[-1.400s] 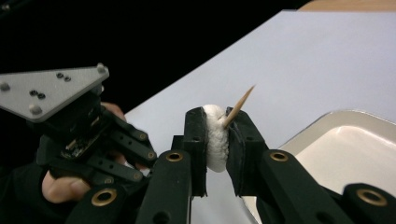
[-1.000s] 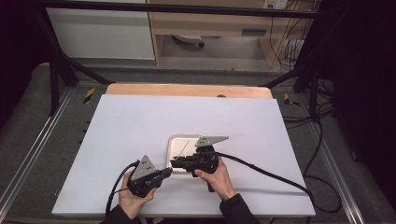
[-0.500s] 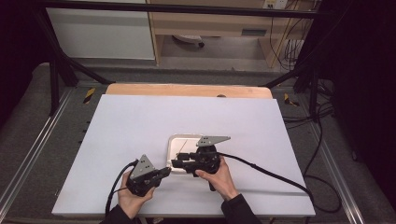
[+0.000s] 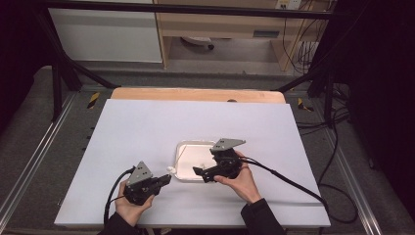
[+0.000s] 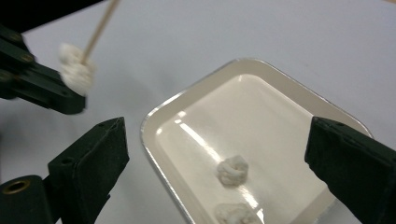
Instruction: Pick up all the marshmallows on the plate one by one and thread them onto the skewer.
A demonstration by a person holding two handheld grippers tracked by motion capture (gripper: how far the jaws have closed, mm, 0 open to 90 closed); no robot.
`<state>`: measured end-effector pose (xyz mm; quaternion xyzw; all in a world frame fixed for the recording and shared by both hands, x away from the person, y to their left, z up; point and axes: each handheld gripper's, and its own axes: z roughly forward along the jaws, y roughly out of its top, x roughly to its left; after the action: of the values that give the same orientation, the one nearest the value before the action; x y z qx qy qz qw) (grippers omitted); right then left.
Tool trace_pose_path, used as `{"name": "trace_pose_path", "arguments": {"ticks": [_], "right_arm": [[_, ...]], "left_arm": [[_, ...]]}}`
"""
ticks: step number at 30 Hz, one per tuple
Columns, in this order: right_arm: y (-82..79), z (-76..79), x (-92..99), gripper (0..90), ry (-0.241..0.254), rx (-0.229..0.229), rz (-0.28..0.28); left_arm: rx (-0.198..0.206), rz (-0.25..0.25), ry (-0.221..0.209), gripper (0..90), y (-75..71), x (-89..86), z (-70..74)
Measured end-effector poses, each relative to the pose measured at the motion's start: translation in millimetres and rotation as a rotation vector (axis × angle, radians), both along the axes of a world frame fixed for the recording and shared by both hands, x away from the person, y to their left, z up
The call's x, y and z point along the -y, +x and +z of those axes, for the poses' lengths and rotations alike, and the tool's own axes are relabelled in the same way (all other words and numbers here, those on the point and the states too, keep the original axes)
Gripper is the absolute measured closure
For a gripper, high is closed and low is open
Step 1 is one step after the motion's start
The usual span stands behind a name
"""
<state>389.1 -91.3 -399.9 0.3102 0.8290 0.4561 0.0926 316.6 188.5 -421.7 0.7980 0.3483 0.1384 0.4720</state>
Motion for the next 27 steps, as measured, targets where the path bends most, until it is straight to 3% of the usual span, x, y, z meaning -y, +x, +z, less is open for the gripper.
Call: {"name": "trace_pose_path", "arguments": {"ticks": [4, 9, 17, 27], "right_arm": [[6.8, -11.0, -3.7, 6.5, -0.055, 0.001, -0.025], [14.6, -24.2, -8.5, 12.0, -0.085, -0.01, -0.037], [16.8, -42.2, -13.9, 33.8, -0.155, -0.011, -0.014], [17.0, -45.1, -14.8, 53.9, -0.158, -0.024, 0.002]], "left_arm": [[-0.004, -0.001, -0.001, 88.7, 0.2, -2.6, -0.4], [-0.007, -0.002, -0.004, 88.7, 0.6, -3.2, -0.7], [-0.009, -0.003, -0.006, 88.7, 1.0, -2.5, -1.7], [-0.014, -0.008, -0.004, 88.7, 1.3, -1.7, -2.3]]}}
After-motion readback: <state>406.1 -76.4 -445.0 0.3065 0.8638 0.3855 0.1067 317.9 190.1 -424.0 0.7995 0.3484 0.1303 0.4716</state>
